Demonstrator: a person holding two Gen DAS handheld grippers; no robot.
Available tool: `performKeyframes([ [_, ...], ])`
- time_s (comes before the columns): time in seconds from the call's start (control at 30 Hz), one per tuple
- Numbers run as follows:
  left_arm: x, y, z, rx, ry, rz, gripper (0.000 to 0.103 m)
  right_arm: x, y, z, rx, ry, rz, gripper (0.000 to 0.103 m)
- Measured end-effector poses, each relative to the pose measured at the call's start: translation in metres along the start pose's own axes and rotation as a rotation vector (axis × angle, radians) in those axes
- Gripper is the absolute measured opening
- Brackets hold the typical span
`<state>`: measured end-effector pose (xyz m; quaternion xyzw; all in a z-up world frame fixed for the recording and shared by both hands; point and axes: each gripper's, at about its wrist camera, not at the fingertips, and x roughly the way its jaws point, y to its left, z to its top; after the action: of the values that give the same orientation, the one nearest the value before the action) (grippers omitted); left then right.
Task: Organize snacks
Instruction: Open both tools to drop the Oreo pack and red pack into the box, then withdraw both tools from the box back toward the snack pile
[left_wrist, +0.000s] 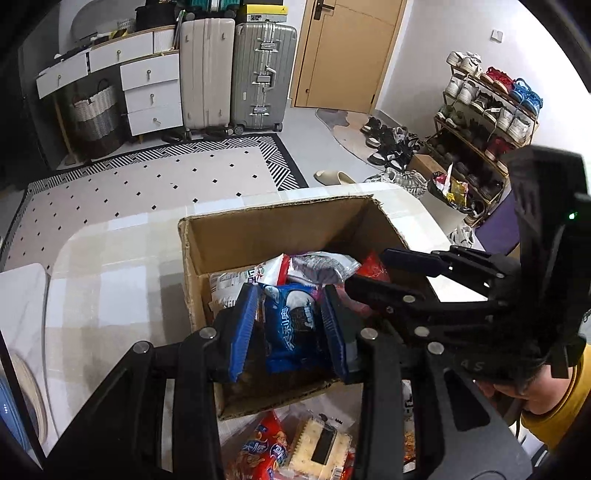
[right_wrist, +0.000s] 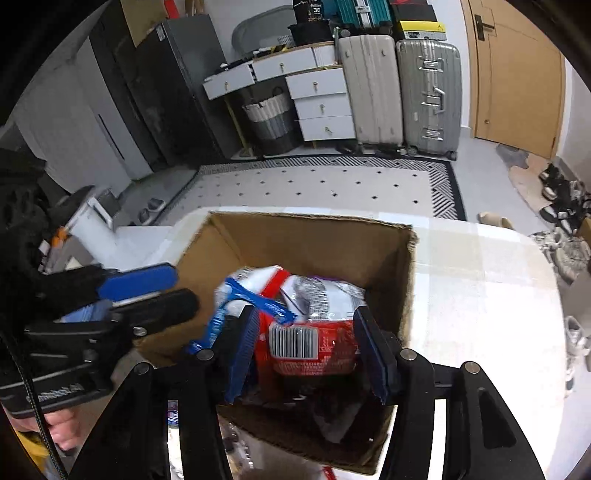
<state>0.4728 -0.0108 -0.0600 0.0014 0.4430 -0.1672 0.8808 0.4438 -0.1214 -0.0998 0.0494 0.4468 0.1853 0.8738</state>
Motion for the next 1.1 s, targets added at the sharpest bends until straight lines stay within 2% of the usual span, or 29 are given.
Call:
performKeyframes([
  [0.2,-0.019,-0.001,-0.012,0.012,0.003,0.017,0.037,-0.027,0.001,-0.004,0.017,-0.040,0.008,0.054],
  [0.3,-0.038,-0.010,-0.020,0.036,-0.034,0.083,0.048,-0.049,0.006,-0.005,0.010,-0.066,0.010,0.055],
  [0.4,-0.064,-0.022,-0.026,0.063,-0.085,0.114,0.055,-0.083,0.017,-0.011,-0.015,-0.104,0.007,0.062],
  [0.47,-0.085,-0.030,-0.030,0.068,-0.120,0.122,0.064,-0.105,0.023,-0.018,-0.032,-0.133,0.007,0.064],
  [0.6,-0.134,-0.048,-0.039,0.070,-0.178,0.127,0.075,-0.153,0.037,-0.032,-0.056,-0.190,0.006,0.065],
  [0.83,-0.226,-0.085,-0.064,0.132,-0.309,0.187,0.081,-0.235,0.063,-0.070,-0.080,-0.291,0.024,0.080],
  [0.9,-0.252,-0.092,-0.076,0.115,-0.348,0.171,0.085,-0.259,0.073,-0.087,-0.101,-0.334,0.028,0.088],
  [1.1,-0.303,-0.097,-0.122,0.047,-0.394,0.125,0.089,-0.305,0.094,-0.144,-0.148,-0.435,0.014,0.093],
])
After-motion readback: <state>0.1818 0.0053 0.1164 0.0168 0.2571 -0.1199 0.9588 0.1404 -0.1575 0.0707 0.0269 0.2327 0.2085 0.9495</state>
